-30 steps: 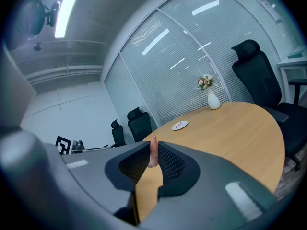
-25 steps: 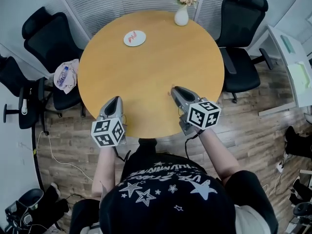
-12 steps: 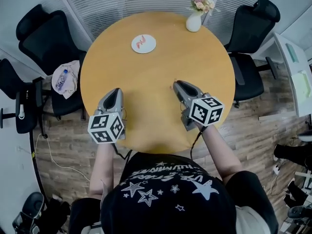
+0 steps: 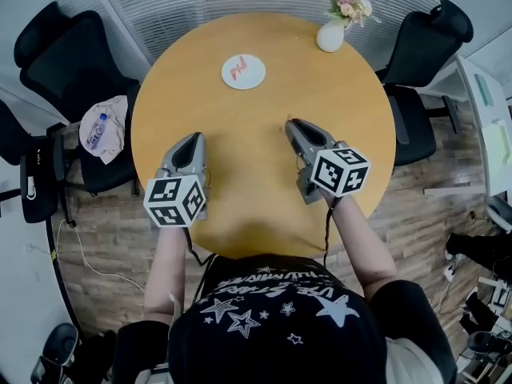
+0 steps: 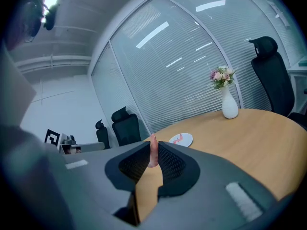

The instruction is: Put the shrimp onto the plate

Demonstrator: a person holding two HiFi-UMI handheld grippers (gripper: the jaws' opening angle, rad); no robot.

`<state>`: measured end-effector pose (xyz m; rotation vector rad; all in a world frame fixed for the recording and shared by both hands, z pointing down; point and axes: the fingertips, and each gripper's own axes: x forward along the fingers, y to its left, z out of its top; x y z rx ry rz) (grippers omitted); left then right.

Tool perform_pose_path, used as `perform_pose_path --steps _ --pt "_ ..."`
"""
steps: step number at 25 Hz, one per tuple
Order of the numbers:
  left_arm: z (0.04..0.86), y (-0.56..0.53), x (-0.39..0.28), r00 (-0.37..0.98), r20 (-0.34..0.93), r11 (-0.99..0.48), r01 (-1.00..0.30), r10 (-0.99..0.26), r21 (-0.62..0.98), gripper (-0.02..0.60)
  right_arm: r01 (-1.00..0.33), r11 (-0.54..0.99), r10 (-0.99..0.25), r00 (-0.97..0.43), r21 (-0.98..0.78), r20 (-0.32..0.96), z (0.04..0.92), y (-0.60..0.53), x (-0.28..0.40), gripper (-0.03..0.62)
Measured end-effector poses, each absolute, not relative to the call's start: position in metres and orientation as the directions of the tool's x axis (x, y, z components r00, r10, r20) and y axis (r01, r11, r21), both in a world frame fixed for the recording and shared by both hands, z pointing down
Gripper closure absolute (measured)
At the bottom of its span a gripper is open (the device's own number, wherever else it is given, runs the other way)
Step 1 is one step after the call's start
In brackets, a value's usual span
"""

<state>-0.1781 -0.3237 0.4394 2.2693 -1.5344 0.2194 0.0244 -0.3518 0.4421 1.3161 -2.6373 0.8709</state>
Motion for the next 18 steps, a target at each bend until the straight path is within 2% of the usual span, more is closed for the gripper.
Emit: perform_pose_path --steps 18 --pt "0.482 -0.39 -0.191 0.424 0.384 -0.353 -0.904 -0.82 0.242 0.58 -0.782 0.439 -0.707 -0.604 -0.442 0.367 0.48 -0.444 -0.018 0.542"
